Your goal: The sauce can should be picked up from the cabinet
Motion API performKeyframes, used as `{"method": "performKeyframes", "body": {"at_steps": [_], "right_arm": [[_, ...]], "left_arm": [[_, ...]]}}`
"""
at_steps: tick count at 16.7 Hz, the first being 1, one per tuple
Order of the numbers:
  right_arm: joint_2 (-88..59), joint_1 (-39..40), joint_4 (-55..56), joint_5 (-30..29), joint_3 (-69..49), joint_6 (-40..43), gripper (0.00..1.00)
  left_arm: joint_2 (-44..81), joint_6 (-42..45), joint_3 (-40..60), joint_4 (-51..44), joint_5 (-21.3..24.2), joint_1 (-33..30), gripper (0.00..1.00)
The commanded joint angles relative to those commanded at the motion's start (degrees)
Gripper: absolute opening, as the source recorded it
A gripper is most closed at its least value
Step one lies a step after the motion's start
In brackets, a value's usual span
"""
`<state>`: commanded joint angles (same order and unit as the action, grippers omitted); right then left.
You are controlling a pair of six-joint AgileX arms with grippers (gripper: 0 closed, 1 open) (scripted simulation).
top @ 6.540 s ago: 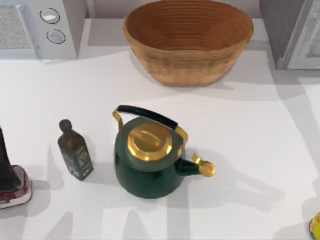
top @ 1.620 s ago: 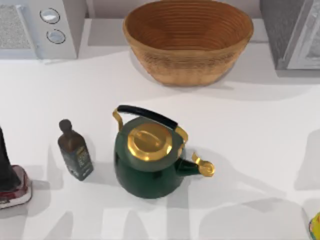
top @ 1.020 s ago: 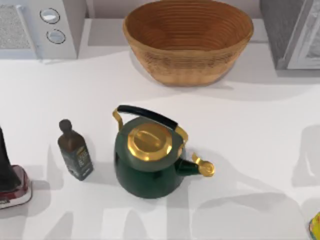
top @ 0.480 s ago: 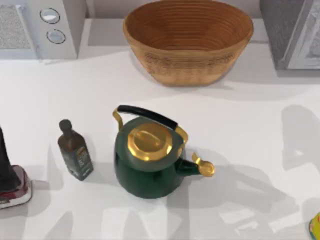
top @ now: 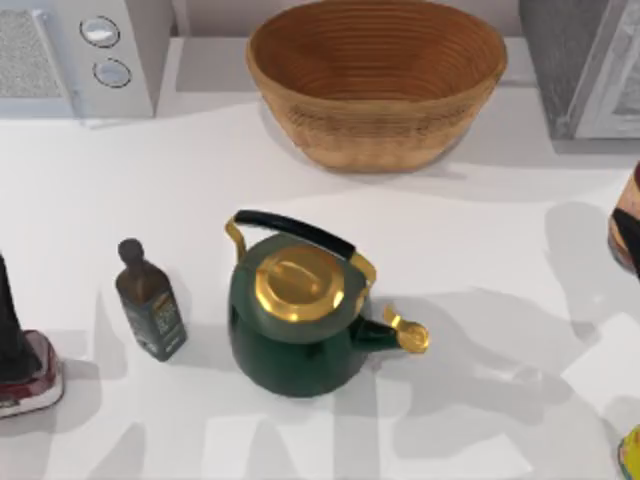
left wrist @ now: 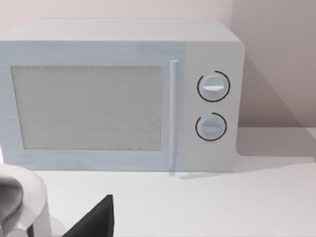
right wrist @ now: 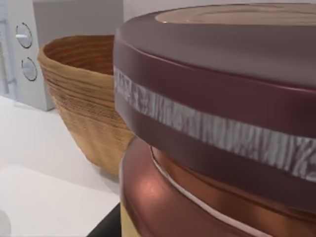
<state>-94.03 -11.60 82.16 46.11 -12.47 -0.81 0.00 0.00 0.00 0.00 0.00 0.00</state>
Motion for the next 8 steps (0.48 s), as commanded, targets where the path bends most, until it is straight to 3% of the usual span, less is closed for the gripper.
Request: {"method": "performKeyframes", "body": {"at_steps": [4, 8], "right_arm": [[-14.56, -1.74, 12.66, 7.07, -2.05, -0.18, 0.00], [-21.60, -2.62, 18.71, 10.43, -3.03, -0.27, 0.00]], "left_arm": [[0.00, 0.00, 0.00, 0.00, 0.00, 0.00, 1.00], [0.00, 0.00, 0.00, 0.00, 0.00, 0.00, 1.00]]}}
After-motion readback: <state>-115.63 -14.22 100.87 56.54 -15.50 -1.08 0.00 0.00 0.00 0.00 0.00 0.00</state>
